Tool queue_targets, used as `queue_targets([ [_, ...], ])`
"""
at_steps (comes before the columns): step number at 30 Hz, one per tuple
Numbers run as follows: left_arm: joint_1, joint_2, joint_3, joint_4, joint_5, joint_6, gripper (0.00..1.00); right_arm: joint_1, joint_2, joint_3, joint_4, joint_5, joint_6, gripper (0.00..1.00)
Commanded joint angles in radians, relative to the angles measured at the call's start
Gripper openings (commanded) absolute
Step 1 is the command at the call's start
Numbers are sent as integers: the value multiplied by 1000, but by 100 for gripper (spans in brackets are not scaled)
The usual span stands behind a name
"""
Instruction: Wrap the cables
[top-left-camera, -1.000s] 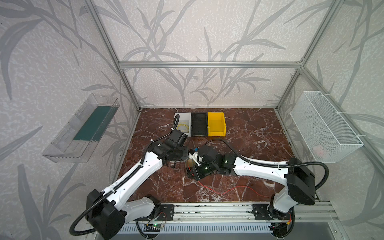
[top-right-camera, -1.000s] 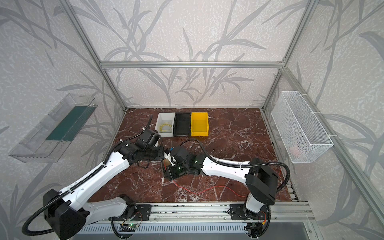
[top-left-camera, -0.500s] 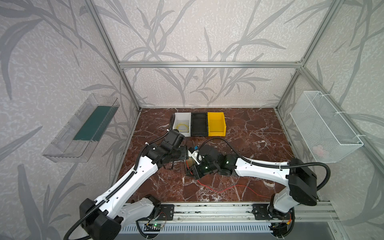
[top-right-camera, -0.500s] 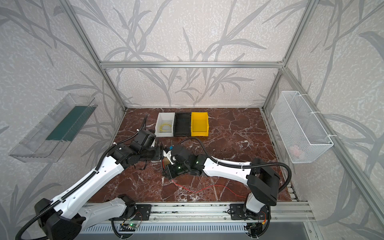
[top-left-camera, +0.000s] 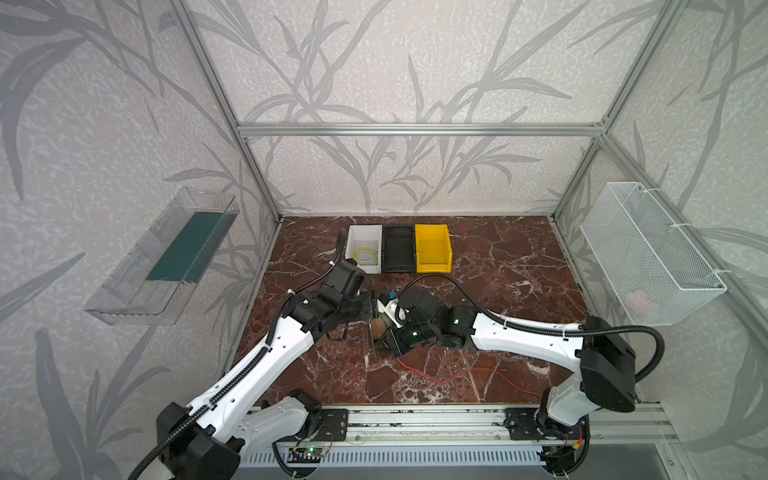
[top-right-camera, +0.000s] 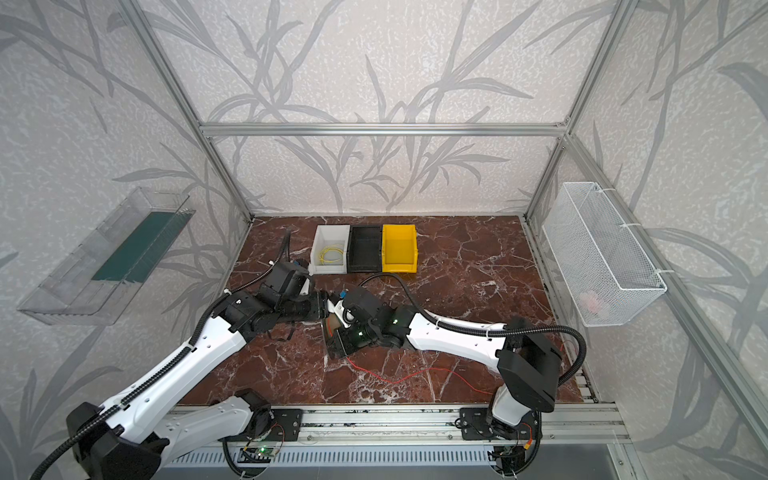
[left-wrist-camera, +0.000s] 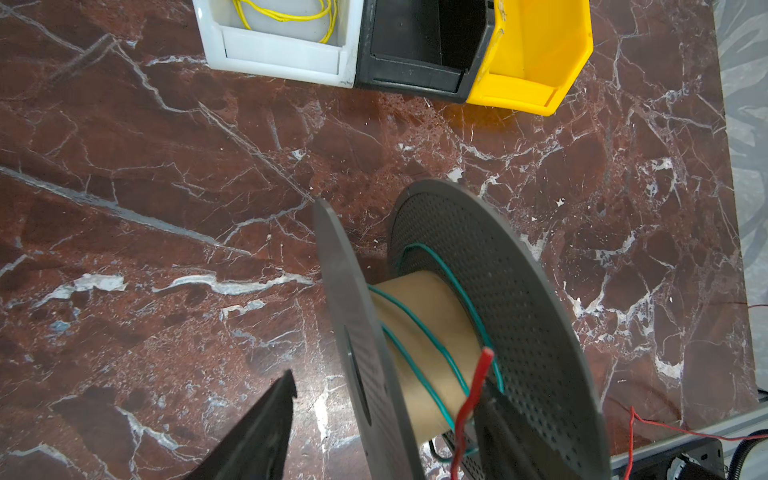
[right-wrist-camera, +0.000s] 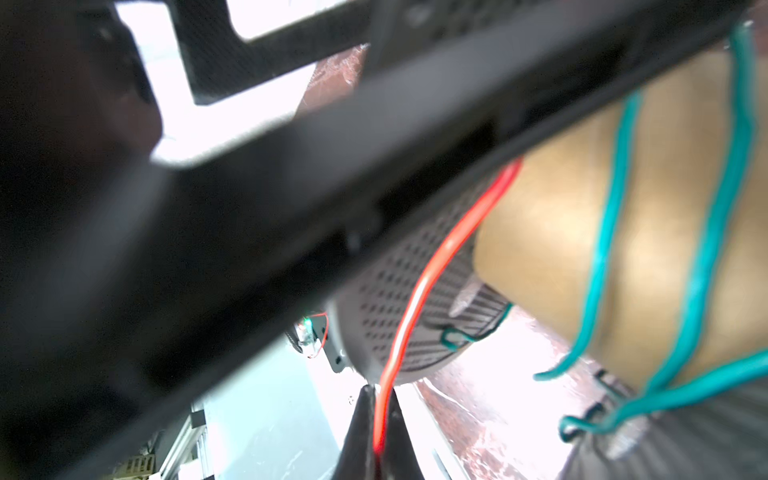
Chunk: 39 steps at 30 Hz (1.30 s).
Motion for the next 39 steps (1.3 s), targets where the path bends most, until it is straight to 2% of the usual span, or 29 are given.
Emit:
queue_targets([
  [1, 0, 16, -24, 47, -13, -7, 68, -2, -10, 41, -11, -24, -61, 0],
  [6, 0, 33, -47, 76, -22, -7, 63, -2, 15, 74, -14, -51, -76, 0],
  [10, 0, 38, -68, 90, -29, -8, 63, -1, 41, 103, -14, -71, -78, 0],
  [14, 1, 31, -79, 82, -50, -8, 54, 0, 60, 118, -16, -73, -76, 0],
  [18, 1, 30, -73, 72, -55, -1, 43, 0, 79, 127, -14, -76, -66, 0],
  [25, -1, 40, -66, 55, -69, 11, 12, 0, 92, 132, 40, -84, -26, 0],
  [31, 0, 31, -74, 47, -67, 25, 0, 0, 124, 134, 77, -100, 2, 1],
  [33, 0, 27, -76, 47, -60, 27, 0, 0, 129, 133, 88, -108, 9, 6],
  [34, 0, 25, -77, 49, -59, 30, 0, 0, 132, 133, 91, -112, 11, 13],
  [37, 0, 15, -77, 47, -49, 36, 0, 1, 116, 124, 93, -137, -2, 47],
  [39, 2, 2, -77, 50, -35, 46, 0, -4, 65, 96, 79, -143, -40, 61],
])
